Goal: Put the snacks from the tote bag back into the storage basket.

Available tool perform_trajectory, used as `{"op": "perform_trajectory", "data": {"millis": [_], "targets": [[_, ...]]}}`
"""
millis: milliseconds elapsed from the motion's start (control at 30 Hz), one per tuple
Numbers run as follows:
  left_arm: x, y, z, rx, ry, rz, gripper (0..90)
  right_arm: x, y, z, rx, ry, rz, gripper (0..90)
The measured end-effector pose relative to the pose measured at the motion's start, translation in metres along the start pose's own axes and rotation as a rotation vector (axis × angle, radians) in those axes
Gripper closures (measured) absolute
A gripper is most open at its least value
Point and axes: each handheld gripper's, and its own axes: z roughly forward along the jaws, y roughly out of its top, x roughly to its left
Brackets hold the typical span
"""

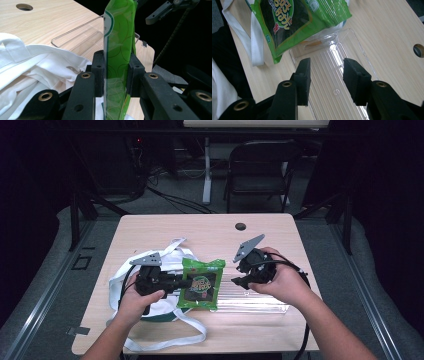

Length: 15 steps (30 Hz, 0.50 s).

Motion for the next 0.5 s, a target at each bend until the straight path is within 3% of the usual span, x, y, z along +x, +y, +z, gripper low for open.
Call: {"op": "perform_trajectory", "data": {"millis": [500], "targets": [[-0.002,0.000,0.002,0.008,-0.006,0.010,73.0,0.003,0.019,-0.003,0.043,0.004,-0.045,58.1]]}}
